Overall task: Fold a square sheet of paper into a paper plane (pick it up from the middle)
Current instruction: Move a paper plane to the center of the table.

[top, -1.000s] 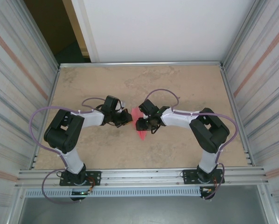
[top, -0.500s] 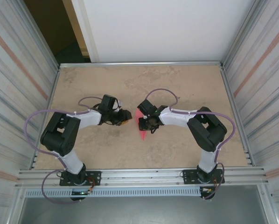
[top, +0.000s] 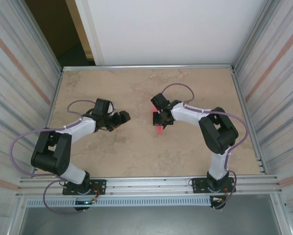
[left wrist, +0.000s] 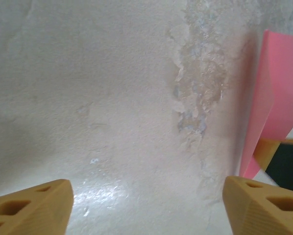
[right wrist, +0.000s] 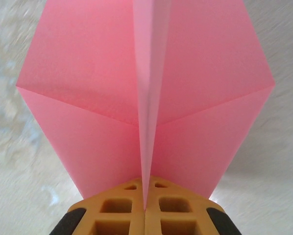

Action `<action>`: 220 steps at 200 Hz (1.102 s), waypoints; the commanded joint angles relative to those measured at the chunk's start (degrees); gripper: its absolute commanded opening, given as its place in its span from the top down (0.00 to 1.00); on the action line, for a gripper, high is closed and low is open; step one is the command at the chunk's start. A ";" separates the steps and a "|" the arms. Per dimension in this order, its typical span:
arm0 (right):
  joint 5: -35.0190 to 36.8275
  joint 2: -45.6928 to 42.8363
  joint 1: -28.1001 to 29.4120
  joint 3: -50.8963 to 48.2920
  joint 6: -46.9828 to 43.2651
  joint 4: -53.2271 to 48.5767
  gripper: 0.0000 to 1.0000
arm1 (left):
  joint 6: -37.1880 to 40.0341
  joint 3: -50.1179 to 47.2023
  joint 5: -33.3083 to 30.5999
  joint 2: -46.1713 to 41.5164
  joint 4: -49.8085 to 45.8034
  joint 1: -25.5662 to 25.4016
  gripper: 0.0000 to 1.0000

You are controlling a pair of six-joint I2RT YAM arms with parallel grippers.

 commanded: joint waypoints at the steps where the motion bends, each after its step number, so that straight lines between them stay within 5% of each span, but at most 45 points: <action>1: 3.62 2.59 -1.50 3.72 -3.61 -3.20 0.96 | 2.58 -0.50 -4.01 -2.86 -3.33 0.45 0.13; 142: 2.11 11.96 -3.26 10.78 -5.66 -8.62 0.59 | 3.20 -0.50 -4.75 -1.73 -3.94 0.38 0.01; 220: 10.36 16.99 -0.79 11.53 -4.61 -9.87 0.55 | 3.07 -0.72 -4.59 -1.16 -3.72 0.40 0.01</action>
